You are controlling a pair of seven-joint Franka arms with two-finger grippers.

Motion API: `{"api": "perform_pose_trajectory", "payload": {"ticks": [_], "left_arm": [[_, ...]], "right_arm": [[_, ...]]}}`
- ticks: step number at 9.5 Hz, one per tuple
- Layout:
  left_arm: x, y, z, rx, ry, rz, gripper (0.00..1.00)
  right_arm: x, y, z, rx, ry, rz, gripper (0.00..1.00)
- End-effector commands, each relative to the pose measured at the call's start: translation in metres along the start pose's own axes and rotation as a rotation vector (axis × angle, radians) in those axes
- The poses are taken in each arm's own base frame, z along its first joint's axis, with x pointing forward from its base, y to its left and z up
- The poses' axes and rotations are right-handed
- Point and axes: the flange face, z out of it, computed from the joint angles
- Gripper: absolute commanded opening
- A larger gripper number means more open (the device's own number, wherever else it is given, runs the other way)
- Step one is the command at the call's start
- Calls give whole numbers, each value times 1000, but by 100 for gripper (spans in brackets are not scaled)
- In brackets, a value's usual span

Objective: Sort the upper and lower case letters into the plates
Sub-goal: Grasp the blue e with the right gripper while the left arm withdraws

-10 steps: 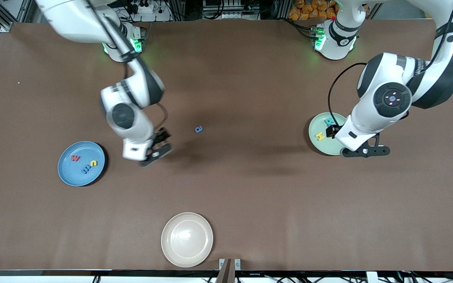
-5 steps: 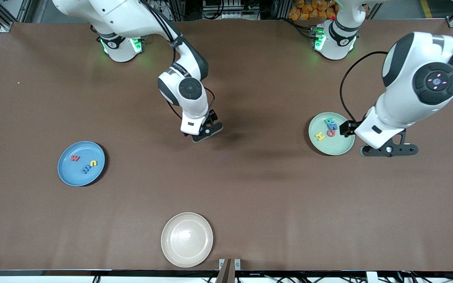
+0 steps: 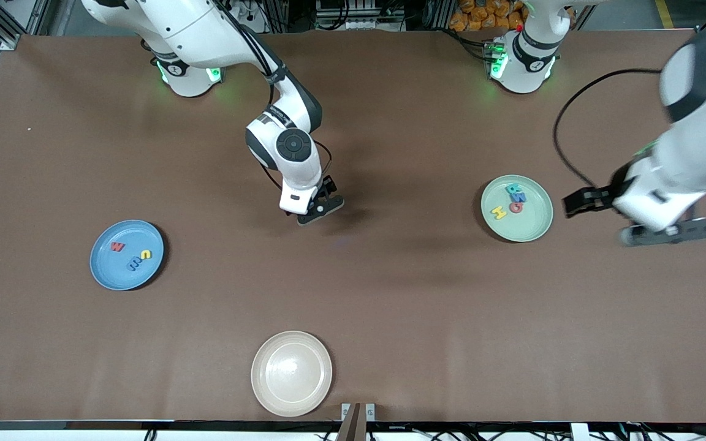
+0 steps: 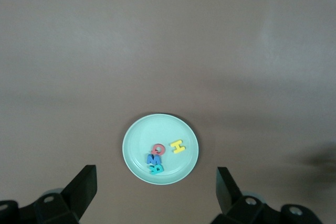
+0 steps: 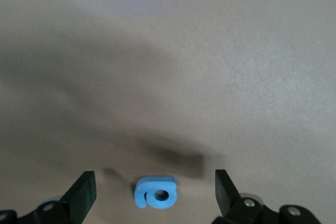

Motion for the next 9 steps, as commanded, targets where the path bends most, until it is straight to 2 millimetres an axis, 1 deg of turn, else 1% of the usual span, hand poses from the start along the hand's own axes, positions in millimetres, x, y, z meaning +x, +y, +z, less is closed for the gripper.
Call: {"api": "perform_pose_trajectory", "payload": {"ticks": [1,2,3,4,5,6,7,8,9], "left_arm": [[-18,-10,-40,-27,43,1,100],[-31,-18,-45,-22,26,3,100],[-40,-26,-52,-22,16,-2,100],[-50,-24,-52,-39,-11,3,100],[-55,-25,-51,-38,-16,3,100],[-57,-26,-51,-36,-25,2,100],[-60,-24,-51,-25,-41,11,100],[-61,-20,-50,-15,-43,17,100],[-63,-18,-50,-10,-49,23,100]], "right_arm": [[-9,3,6,6,-7,24,100],[-12,5,9,5,-15,26,100],[-13,5,10,7,-12,27,100],[-13,6,11,8,-11,27,100],[-13,9,10,8,-11,20,57],[-12,8,8,11,-8,30,11],[-12,9,8,9,-10,26,3],[-12,8,8,10,-8,21,2],[-11,8,2,11,1,21,0]]}}
